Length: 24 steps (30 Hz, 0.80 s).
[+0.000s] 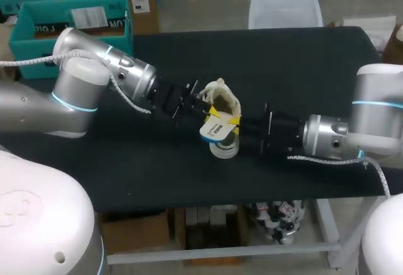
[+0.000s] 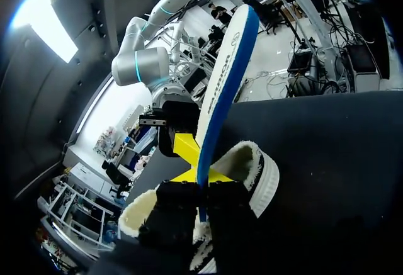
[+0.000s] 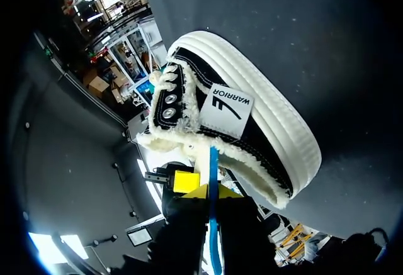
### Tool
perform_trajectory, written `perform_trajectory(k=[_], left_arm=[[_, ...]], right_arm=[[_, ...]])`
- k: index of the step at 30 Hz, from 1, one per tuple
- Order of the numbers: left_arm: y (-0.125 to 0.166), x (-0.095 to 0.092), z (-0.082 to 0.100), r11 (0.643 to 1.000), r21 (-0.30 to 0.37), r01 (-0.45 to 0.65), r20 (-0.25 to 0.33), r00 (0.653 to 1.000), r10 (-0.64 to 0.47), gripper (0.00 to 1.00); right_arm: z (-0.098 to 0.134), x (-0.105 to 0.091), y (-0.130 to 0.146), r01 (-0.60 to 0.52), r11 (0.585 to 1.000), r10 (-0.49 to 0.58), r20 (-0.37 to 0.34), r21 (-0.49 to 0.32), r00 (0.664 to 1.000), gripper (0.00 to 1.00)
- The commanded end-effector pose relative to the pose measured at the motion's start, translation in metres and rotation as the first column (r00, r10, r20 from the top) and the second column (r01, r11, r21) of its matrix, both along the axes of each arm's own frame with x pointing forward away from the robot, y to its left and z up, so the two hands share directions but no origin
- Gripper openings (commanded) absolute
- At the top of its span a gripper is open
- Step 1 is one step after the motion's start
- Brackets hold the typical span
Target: Open the shoe tongue, take the insole out of the shoe, put the insole back into the shoe, and pack the shoe into the shoebox
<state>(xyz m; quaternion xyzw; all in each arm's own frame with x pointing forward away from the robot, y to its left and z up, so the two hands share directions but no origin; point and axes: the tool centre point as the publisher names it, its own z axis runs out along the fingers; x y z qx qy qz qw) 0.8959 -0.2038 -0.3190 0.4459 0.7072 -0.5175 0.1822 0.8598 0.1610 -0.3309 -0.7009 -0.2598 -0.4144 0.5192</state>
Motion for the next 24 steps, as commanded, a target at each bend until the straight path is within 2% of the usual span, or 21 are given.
perform_trajectory(k=[1, 18, 24], left_arm=[[-0.002, 0.006, -0.004, 1.0, 0.006, -0.002, -0.01, 1.0, 0.002, 0.0], [-0.007, 0.024, -0.022, 0.999, 0.047, -0.026, -0.047, 0.999, 0.028, 0.0], [-0.006, 0.027, -0.026, 0.998, 0.053, -0.03, -0.057, 0.998, 0.033, 0.0]], right_arm=[[-0.008, 0.005, 0.002, -0.007, 1.0, 0.007, -0.003, 0.006, 1.0, 0.0], [-0.024, 0.025, 0.002, -0.013, 1.0, 0.013, -0.039, 0.011, 0.999, 0.0], [-0.023, 0.026, 0.002, -0.013, 1.0, 0.013, -0.044, 0.014, 0.999, 0.0]])
